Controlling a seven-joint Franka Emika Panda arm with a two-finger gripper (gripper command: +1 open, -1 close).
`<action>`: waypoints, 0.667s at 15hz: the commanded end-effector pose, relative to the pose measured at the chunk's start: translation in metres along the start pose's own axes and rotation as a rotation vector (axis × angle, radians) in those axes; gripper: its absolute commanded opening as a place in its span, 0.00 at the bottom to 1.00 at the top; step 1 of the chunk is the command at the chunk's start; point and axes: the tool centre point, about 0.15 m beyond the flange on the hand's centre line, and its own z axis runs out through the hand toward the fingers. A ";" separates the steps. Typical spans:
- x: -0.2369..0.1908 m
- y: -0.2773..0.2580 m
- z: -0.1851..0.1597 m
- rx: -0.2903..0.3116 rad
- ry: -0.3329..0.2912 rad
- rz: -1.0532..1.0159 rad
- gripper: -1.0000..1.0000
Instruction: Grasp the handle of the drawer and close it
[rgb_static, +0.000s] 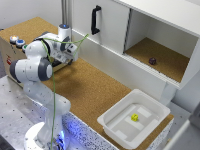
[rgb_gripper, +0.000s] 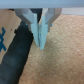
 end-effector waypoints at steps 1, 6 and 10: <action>0.022 -0.055 0.007 -0.040 -0.061 0.027 0.00; -0.010 -0.022 -0.005 -0.079 -0.066 0.082 0.00; -0.026 0.012 -0.016 -0.097 -0.060 0.096 0.00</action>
